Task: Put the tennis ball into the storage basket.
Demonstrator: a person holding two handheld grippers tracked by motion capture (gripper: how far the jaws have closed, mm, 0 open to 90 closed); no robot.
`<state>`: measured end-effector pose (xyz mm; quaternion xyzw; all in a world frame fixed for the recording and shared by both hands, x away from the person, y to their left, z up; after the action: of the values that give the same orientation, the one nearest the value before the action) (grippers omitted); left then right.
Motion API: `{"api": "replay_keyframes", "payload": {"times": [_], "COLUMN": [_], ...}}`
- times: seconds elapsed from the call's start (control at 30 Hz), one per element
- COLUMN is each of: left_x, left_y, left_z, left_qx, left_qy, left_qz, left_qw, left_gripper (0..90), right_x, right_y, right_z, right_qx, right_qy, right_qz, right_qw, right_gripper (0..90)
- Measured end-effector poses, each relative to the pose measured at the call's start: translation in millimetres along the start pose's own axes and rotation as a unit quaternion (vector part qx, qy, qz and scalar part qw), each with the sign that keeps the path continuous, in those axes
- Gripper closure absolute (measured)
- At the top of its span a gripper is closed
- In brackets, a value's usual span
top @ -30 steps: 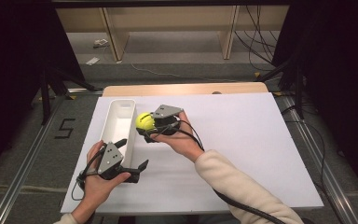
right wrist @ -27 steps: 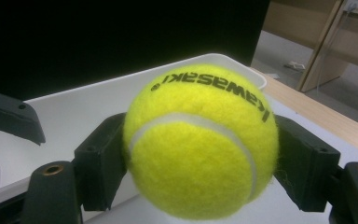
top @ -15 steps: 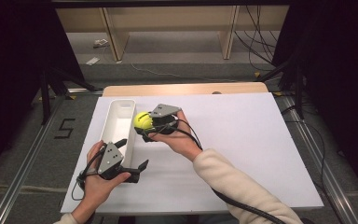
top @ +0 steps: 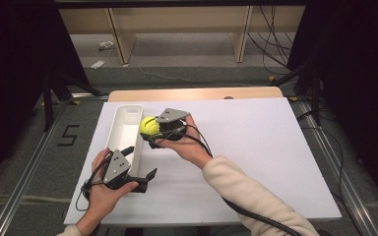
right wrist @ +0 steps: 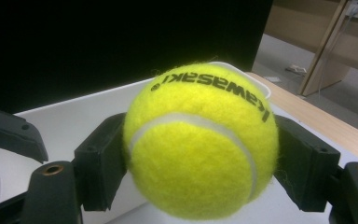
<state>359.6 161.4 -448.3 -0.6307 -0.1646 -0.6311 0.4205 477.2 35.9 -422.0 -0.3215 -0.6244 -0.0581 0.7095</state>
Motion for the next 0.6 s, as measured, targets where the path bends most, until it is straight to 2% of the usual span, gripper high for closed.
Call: {"api": "replay_keyframes", "payload": {"times": [0.6], "left_x": [0.3], "left_y": [-0.6], "left_z": [0.6], "left_qx": [0.001], "left_qy": [-0.001], "left_qz": [-0.002], "left_qw": [1.0000], "left_gripper": [0.0], "right_x": [8.5], "right_y": [6.8], "right_z": [3.5], "right_qx": [0.004], "right_qy": [-0.004], "right_qz": [-0.007], "right_qw": [1.0000], "right_gripper": [26.1]}}
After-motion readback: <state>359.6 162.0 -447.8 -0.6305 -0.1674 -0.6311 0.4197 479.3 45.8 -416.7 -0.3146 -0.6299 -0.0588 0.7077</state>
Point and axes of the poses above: each handheld gripper's, and its own axes: y roughly forward along the jaws, x roughly out of its top, z roughly to its left, the point moved 4 cm from there along y, roughly forward along the jaws, and after that the axes turned 2 degrees about y, right-handed, at the moved point
